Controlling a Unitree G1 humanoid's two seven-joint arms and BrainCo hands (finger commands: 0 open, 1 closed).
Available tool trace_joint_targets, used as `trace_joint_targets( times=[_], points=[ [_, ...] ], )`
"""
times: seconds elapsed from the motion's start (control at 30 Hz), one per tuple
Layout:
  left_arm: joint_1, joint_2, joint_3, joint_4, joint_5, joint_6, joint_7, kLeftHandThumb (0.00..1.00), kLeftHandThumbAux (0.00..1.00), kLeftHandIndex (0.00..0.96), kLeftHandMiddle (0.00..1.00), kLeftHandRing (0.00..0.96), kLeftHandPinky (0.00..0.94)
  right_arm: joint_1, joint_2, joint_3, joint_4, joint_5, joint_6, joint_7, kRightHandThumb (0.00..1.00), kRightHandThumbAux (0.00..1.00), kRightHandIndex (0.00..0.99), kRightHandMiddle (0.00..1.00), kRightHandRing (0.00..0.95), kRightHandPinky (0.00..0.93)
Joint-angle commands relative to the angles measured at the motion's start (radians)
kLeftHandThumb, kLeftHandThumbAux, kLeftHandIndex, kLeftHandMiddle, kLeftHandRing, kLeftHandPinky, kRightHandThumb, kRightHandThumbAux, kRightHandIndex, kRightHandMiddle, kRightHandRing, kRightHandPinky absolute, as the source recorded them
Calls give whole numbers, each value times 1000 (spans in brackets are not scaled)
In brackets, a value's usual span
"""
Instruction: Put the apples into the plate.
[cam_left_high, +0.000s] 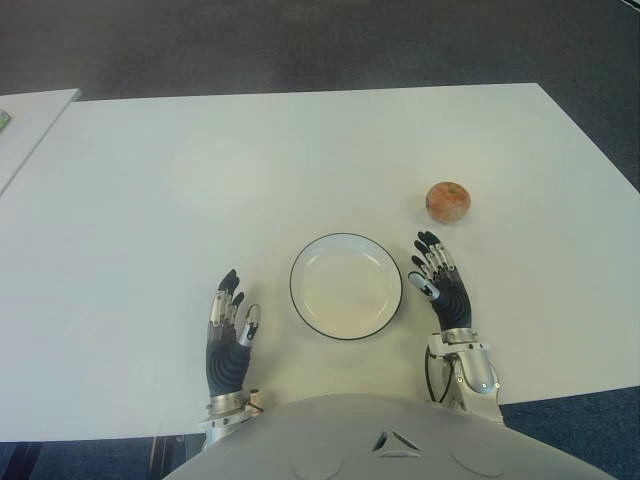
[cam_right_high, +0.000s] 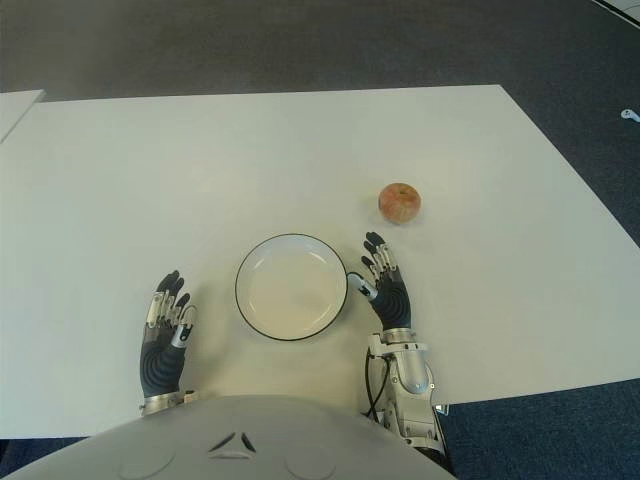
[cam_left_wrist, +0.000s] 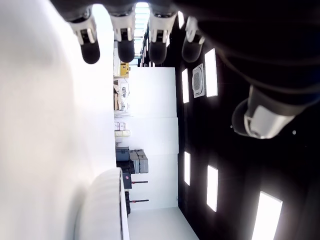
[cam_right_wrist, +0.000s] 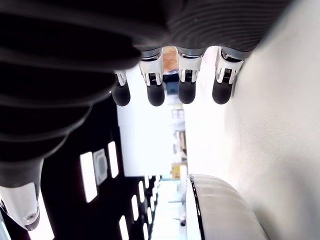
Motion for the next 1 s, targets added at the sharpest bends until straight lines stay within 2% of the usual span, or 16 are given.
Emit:
trace_joint_targets(
  times=[0.03, 0.27, 0.43, 0.5, 0.63, 0.7, 0.8, 1.0],
  points=[
    [15, -14, -7, 30, -4, 45, -8, 34, 477, 0, 0, 0, 0, 28, -8, -1, -17, 10, 51, 7, 167, 569, 0, 0, 0, 0],
    [10, -18, -9, 35, -3, 50, -6, 39, 470, 0, 0, 0, 0, 20, -25, -3, -37, -50, 9, -15, 170, 600, 0, 0, 0, 0],
    [5, -20, -6, 44, 11, 43, 2, 39, 460, 0, 0, 0, 0, -36, -56, -26, 5, -136, -60, -60, 153, 643, 0, 0, 0, 0],
    [2, -22, -3, 52, 18, 34, 8, 37, 456, 0, 0, 0, 0, -102, -78, -44, 64, -211, -155, -112, 153, 645, 0, 0, 0, 0],
    [-4, -24, -2, 63, 22, 23, 10, 34, 453, 0, 0, 0, 0, -150, -99, -60, 140, -353, -305, -226, 174, 620, 0, 0, 0, 0],
    [-6, -25, -2, 65, 23, 30, 9, 32, 451, 0, 0, 0, 0, -175, -122, -67, 161, -471, -353, -313, 207, 587, 0, 0, 0, 0],
    [-11, -25, -1, 70, 20, 41, 7, 31, 445, 0, 0, 0, 0, -215, -160, -73, 143, -608, -356, -401, 244, 558, 0, 0, 0, 0],
    [-30, -23, 5, 90, 7, 51, 4, 32, 434, 0, 0, 0, 0, -268, -220, -61, 153, -735, -324, -491, 284, 549, 0, 0, 0, 0]
  ],
)
